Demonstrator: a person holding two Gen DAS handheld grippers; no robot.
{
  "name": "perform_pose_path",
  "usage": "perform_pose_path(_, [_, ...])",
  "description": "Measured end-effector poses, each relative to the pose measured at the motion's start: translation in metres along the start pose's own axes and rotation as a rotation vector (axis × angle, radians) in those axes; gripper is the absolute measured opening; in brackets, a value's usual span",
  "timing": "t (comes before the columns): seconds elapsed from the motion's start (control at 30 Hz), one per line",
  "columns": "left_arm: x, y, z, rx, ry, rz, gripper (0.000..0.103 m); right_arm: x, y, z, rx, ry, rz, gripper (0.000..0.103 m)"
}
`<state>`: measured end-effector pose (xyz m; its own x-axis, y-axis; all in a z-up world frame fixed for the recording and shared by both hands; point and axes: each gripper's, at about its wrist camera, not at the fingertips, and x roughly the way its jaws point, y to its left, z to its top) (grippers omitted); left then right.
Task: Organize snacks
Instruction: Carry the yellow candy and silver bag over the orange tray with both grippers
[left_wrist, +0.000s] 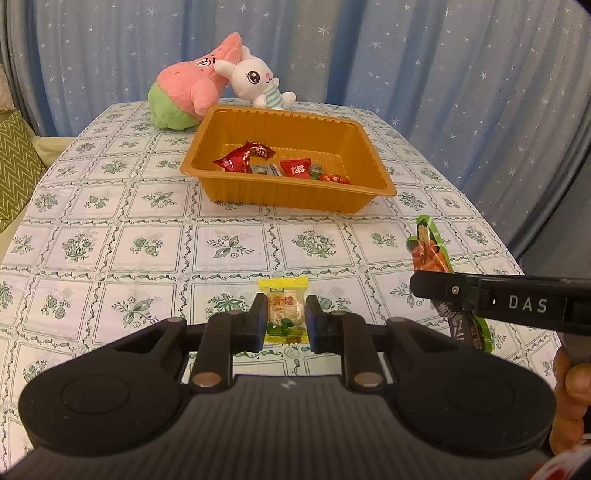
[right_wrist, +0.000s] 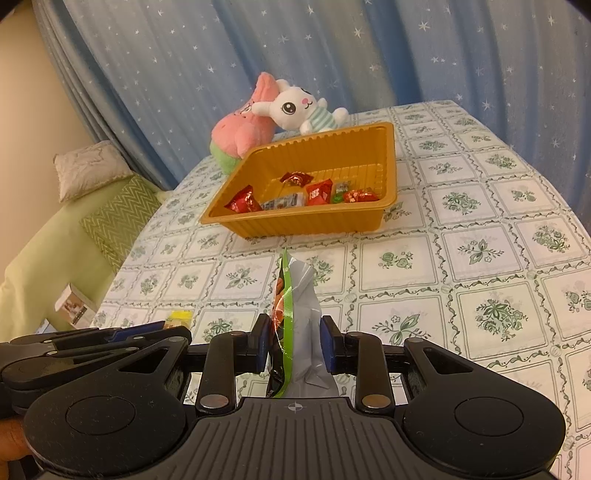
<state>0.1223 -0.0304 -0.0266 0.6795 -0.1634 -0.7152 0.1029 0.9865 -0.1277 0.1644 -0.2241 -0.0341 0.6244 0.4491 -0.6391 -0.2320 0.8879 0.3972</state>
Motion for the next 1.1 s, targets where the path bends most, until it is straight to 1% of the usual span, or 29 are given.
perform_pose_path(0.2, [0.005,-0.001,0.011,0.028,-0.002,-0.013,0.019,0.002,-0.002,0.007,-0.012,0.001,-0.008,0.029])
perform_pose_path(0.33, [0.010,-0.002,0.027,0.049,-0.012,-0.024,0.019,0.006,-0.004,0.020,-0.029,-0.009,-0.022,0.029])
perform_pose_path(0.57, [0.027,0.002,0.066,0.067,-0.031,-0.044,0.019,0.020,-0.011,0.059,-0.046,-0.036,-0.034,0.029])
perform_pose_path(0.83, [0.052,0.011,0.112,0.057,-0.042,-0.066,0.019,0.043,-0.015,0.105,-0.064,-0.055,-0.040,0.029])
perform_pose_path(1.1, [0.077,0.012,0.149,0.073,-0.049,-0.068,0.019,0.072,-0.020,0.139,-0.074,-0.057,-0.049,0.029])
